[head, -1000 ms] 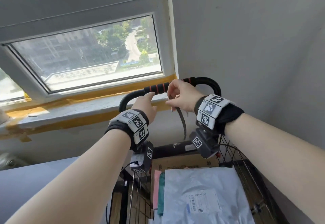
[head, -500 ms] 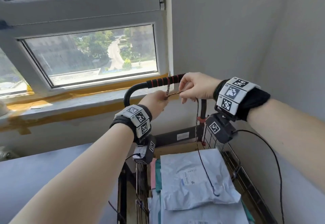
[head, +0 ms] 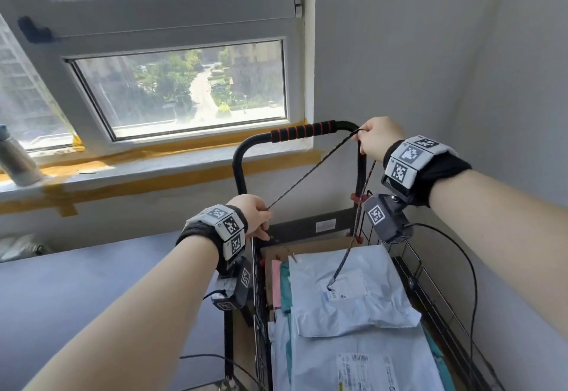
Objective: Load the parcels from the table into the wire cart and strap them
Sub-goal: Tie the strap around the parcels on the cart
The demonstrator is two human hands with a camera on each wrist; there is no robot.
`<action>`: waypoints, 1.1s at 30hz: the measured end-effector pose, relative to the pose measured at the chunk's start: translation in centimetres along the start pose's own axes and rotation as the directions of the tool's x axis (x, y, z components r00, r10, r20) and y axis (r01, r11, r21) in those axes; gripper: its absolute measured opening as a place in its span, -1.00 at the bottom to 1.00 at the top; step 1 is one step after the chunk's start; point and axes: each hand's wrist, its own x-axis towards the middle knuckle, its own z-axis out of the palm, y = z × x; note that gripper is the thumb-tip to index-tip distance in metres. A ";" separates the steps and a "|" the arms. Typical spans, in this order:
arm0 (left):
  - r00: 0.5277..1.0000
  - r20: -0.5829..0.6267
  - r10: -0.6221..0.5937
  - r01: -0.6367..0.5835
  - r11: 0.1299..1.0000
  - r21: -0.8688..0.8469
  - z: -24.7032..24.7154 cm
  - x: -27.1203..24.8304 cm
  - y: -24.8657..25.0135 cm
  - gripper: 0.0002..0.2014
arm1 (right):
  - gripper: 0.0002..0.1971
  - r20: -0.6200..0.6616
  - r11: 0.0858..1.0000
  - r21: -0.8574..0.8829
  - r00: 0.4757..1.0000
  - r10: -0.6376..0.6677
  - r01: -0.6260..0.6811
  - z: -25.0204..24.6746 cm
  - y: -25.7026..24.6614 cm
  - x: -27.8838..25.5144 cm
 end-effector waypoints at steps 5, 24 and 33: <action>0.999 0.002 -0.043 0.043 0.995 -0.094 1.0 -0.5 -0.8 -0.82 | -0.78 0.171 0.983 -0.170 0.980 0.100 -0.070 2.0 1.5 -1.1; 0.999 0.031 -0.015 0.012 0.994 0.112 8.1 1.3 0.3 -0.80 | -0.73 0.507 0.982 0.047 0.843 -0.181 0.182 8.7 5.4 -3.4; 0.989 0.043 -0.143 0.136 0.981 0.137 13.1 3.4 -2.1 -0.75 | -0.53 0.728 0.935 -0.164 0.678 -0.101 0.315 13.5 10.7 -2.2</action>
